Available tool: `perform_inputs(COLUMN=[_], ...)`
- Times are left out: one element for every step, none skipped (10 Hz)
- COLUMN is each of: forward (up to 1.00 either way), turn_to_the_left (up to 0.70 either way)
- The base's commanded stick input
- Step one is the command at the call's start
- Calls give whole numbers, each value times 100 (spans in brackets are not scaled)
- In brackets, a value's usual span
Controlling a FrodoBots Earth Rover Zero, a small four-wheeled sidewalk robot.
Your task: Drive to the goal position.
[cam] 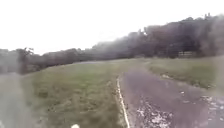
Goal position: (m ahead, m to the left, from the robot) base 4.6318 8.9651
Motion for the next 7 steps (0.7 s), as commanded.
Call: perform_inputs(forward=[70,70,70,70,70,70,70], turn_to_the_left=[14,13,11,6,1,1,1])
